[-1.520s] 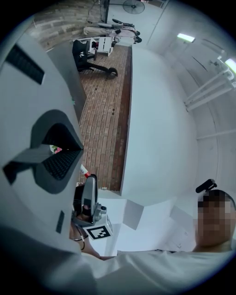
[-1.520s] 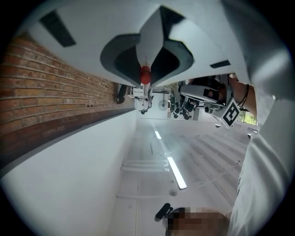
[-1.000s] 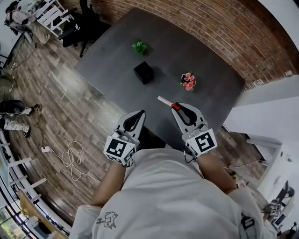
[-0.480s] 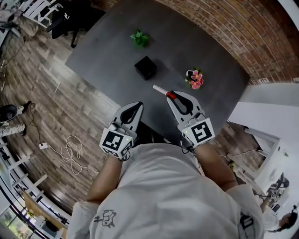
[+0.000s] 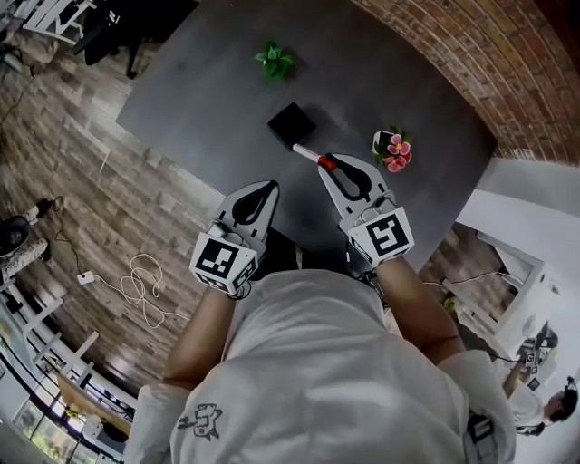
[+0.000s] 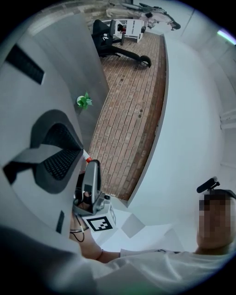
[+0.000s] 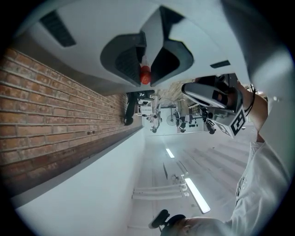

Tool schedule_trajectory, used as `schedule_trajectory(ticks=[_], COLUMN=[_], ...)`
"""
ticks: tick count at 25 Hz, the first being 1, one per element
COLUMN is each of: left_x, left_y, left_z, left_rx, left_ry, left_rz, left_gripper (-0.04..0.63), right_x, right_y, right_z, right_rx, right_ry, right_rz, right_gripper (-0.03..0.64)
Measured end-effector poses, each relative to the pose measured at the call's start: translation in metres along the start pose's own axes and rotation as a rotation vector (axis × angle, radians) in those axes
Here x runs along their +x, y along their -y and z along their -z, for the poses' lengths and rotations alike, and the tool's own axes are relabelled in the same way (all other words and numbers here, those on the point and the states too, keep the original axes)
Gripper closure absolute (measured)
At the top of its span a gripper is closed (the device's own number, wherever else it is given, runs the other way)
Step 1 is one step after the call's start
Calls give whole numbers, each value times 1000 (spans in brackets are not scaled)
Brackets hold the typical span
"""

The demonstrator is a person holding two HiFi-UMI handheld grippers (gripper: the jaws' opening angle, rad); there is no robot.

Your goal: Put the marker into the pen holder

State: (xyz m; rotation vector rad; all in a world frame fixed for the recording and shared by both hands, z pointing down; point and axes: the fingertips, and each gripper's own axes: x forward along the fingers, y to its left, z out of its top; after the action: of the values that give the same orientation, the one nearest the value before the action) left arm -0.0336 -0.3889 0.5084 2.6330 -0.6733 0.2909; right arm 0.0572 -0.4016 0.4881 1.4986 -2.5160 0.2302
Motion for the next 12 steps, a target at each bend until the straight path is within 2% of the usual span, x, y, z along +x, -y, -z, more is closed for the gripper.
schedule_trajectory(ticks=[7,12], left_x=[16,21], left_y=[-35,-43], left_z=[-5,-5], left_rx=[-6,-11], left_ry=[-14,-22], left_rz=[2,12], left_gripper=[584,584], right_x=[32,45], right_y=[13,18], right_z=[34,50], right_rx=[8,23], right_ry=[-67,-109], right_rz=[30,42], right_gripper=[545,545])
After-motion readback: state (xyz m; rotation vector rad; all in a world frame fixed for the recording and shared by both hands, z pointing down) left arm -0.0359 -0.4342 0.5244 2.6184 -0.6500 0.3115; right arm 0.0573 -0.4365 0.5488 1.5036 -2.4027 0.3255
